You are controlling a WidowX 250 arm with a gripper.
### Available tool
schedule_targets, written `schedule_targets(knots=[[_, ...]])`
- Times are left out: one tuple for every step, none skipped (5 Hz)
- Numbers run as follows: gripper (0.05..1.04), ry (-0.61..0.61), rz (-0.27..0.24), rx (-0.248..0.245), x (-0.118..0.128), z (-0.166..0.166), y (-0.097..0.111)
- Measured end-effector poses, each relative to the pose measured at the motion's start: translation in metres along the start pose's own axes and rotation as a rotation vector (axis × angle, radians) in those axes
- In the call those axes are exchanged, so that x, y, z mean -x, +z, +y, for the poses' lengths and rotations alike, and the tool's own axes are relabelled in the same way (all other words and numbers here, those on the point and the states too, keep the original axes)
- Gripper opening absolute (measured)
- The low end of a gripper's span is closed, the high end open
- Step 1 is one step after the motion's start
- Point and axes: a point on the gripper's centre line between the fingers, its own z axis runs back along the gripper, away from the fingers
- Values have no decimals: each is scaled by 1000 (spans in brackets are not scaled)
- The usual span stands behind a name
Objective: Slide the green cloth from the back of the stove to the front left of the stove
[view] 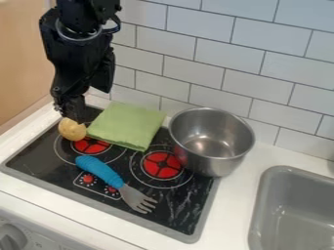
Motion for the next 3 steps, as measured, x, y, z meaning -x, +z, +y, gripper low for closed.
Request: schedule_targets(knots=[[999, -14, -5, -60, 1, 14, -9], [999, -84, -92, -135, -14, 15, -9], [999, -108, -113, -93, -24, -1, -3]])
